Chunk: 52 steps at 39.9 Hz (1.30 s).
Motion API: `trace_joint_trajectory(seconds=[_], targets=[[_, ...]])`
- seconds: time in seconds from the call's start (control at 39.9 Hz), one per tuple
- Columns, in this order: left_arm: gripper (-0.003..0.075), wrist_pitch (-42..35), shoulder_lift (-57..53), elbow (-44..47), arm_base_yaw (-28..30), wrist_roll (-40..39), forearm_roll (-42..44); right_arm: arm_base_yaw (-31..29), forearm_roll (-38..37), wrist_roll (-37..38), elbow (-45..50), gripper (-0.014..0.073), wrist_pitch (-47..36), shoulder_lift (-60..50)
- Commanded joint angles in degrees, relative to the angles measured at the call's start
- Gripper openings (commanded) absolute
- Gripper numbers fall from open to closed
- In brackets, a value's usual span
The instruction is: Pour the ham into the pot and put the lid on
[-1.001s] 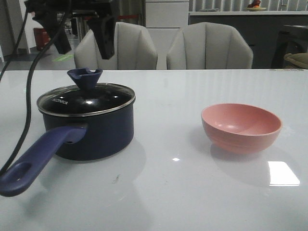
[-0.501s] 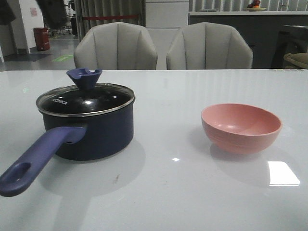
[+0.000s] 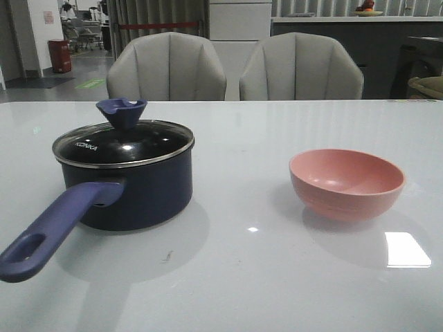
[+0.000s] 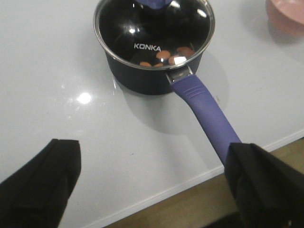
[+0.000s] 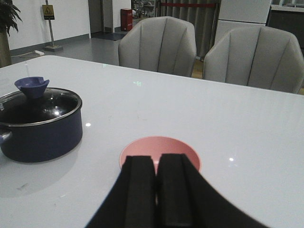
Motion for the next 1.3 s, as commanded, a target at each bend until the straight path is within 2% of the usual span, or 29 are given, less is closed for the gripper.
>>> trace_joint_trajectory(seconds=[0.0,0.13,0.2,0.3,0.43,0.48,0.53,1.08,1.18,1.28], targets=[[0.0624,-8.5,-10.1,4.4,-0.4,0.2,-0.5,0.1,0.3,-0.5,-1.6,0.0157,-4.4,0.5],[0.0616,-10.8,-22.3,10.6,-0.4,0.2,-0.1,0.1,0.3,-0.5,-1.6,0.0157,-4.4,0.5],[0.0571,-10.8,-29.0,13.8,-0.4,0.2,0.4,0.1,0.3,-0.5,-1.6,0.0157,-4.4,0.5],[0.0431,-12.2,-35.9,17.0,-0.4,0.2,0.1,0.1,0.3,-0.5,-1.6,0.0157,-4.4,0.5],[0.016,-13.6,-41.2,18.0,-0.4,0.2,0.0,0.1,0.3,-0.5,-1.6,0.0157,-4.4,0.5],[0.0102,-13.5,-41.2,18.0,-0.4,0.2,-0.1,0.1,0.3,-0.5,-1.6,0.0157,-4.4,0.5],[0.013,-13.3,-40.6,18.0,-0.4,0.2,-0.2,0.1,0.3,-0.5,-1.6,0.0157,-4.4,0.5],[0.013,-13.4,-40.5,18.0,-0.4,0.2,-1.3,0.1,0.3,-0.5,-1.6,0.0157,-4.4,0.5],[0.013,-17.2,-40.4,19.6,0.0,0.2,-1.2,0.1,0.3,-0.5,-1.6,0.0157,-4.4,0.5],[0.013,-26.0,-40.4,23.1,3.3,0.2,-1.4,0.1,0.3,-0.5,-1.6,0.0157,-4.4,0.5]])
